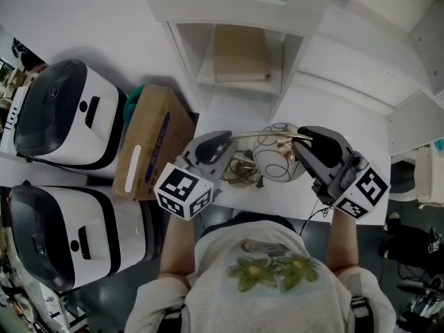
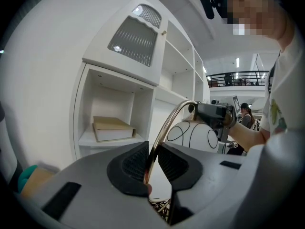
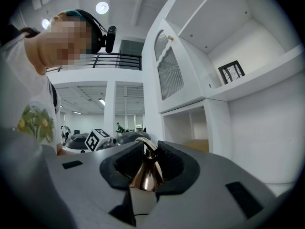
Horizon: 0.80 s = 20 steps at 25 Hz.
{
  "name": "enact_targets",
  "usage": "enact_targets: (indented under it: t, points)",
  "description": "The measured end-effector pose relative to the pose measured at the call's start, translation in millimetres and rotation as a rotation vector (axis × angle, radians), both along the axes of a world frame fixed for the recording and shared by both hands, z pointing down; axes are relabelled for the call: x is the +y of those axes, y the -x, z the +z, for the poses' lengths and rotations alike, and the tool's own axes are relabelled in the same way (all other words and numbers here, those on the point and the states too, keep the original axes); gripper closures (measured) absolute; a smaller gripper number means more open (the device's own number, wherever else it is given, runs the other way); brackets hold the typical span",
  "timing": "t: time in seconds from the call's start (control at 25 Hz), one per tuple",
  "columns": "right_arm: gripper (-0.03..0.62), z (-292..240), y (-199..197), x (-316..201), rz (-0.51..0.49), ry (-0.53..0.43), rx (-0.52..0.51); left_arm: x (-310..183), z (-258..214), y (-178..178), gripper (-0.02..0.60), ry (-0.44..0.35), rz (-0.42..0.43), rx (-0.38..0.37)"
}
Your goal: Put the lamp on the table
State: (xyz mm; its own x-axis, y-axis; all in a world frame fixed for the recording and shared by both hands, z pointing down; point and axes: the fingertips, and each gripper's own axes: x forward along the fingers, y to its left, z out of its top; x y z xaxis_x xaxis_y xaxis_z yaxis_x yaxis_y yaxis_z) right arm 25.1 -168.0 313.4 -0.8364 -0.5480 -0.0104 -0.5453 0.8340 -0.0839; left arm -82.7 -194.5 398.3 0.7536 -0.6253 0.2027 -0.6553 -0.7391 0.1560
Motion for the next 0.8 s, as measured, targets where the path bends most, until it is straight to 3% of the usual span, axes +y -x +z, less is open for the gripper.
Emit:
enact_targets:
  t: [0.8]
  points:
    - [0.488,11.4,13.0,-14.7,-0.003,0.015,0.021,-14.0,15.3,10.6,0.511,0.032,-0.004,0.005]
